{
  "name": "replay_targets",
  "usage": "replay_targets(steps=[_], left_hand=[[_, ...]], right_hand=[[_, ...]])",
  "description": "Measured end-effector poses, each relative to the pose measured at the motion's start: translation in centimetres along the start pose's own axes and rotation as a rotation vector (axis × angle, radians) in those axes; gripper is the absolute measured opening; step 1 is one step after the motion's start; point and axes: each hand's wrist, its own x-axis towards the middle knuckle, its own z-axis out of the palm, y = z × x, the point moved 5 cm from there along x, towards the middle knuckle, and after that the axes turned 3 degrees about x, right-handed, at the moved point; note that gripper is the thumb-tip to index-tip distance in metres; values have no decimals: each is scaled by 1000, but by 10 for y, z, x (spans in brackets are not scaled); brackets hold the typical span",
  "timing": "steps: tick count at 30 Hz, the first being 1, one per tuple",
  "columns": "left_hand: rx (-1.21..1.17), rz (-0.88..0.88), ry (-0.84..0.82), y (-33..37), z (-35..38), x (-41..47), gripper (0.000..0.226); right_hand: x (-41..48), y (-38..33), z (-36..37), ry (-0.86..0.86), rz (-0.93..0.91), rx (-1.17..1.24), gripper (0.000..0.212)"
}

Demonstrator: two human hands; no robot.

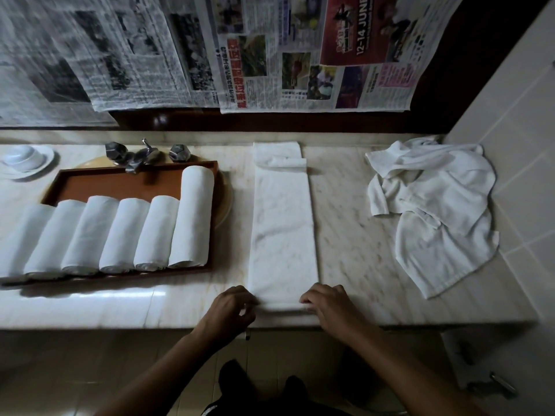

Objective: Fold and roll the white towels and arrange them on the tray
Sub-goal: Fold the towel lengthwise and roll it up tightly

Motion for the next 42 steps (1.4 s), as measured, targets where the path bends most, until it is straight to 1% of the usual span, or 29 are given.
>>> replay_targets(steps=[6, 10, 12, 14, 16, 17, 19, 24, 26, 29, 31, 33, 35, 37, 39, 42], left_hand=[[-64, -160, -47, -10, -4, 8, 15], [-161, -250, -99, -12, -12, 14, 12], [-114, -265, -106, -13, -13, 16, 11], [-52, -282, -84, -15, -13, 17, 13], [-33, -285, -55, -14, -13, 18, 9], [-21, -285, -40, -14, -12, 19, 5], [-13, -308, -6, -13, -11, 19, 8], [-102, -413, 99, -9, -11, 17, 4], [-83, -364, 154, -4, -10, 16, 12], [53, -171, 149, 5, -1, 17, 20], [147, -55, 155, 12, 6, 14, 26], [177, 16, 154, 19, 11, 7, 24], [196, 31, 122, 20, 14, -1, 29], [222, 10, 84, 16, 15, -3, 38], [236, 11, 82, 13, 15, 1, 45], [260, 28, 92, 15, 12, 7, 47]], right_hand=[[5, 0, -3, 13, 83, 50, 22], [8, -1, -9, -4, 100, 81, 42], [10, 1, -9, -12, 92, 66, 45], [12, 2, -7, 23, 78, 59, 40], [13, 4, -4, 87, 57, 84, 36], [13, 5, -1, 103, 45, 97, 38], [14, 3, 0, 126, 25, 108, 44], [8, -7, 0, 182, 26, 59, 51], [6, -7, 2, 194, 35, 31, 51], [4, -8, 3, 231, 25, 19, 48], [1, -10, 5, 246, 22, 8, 41], [-5, -12, 5, 250, 12, -6, 28], [-11, -15, 5, 245, -14, -20, 24], [-14, -16, 4, 235, -37, -33, 29], [-14, -14, 4, 222, -50, -41, 38], [-12, -10, 2, 217, -54, -46, 42]])
